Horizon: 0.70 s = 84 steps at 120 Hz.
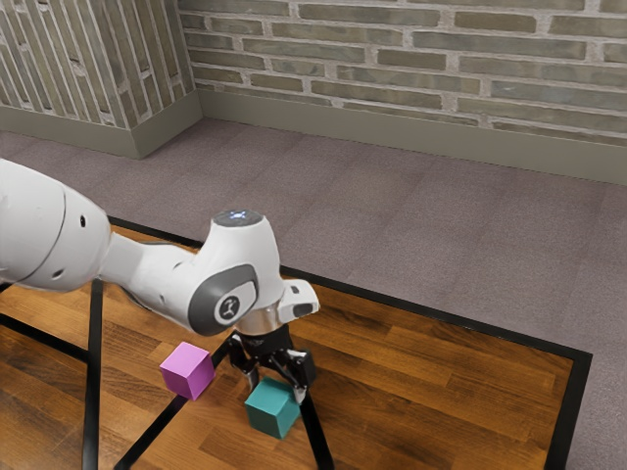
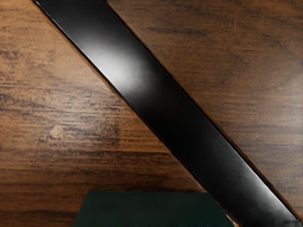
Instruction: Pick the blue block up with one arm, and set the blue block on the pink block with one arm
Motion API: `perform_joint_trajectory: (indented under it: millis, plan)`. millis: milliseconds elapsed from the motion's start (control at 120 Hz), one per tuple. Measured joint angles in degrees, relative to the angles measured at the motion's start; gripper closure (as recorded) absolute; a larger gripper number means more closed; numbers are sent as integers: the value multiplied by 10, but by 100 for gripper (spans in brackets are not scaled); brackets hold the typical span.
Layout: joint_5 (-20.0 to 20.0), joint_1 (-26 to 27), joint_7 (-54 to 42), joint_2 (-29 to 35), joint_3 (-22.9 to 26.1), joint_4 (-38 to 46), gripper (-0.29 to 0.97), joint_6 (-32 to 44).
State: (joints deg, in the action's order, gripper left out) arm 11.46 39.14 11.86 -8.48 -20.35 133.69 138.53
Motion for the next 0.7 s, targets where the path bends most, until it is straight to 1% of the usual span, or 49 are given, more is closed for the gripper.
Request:
perform_joint_trajectory:
  millis: [100,225,408,592,650,700]
  plan:
    - [-25,7,-11,3,6,2,4,-12]
    - [-35,5,-24,15,8,14,6,-25]
    - [-38,6,-19,6,16,7,19,-32]
    - [-42,-1,-4,-2,15,-3,29,-5]
    - [-46,-8,1,14,13,-15,31,-2]
    - [-50,-30,5,52,12,-20,33,-11]
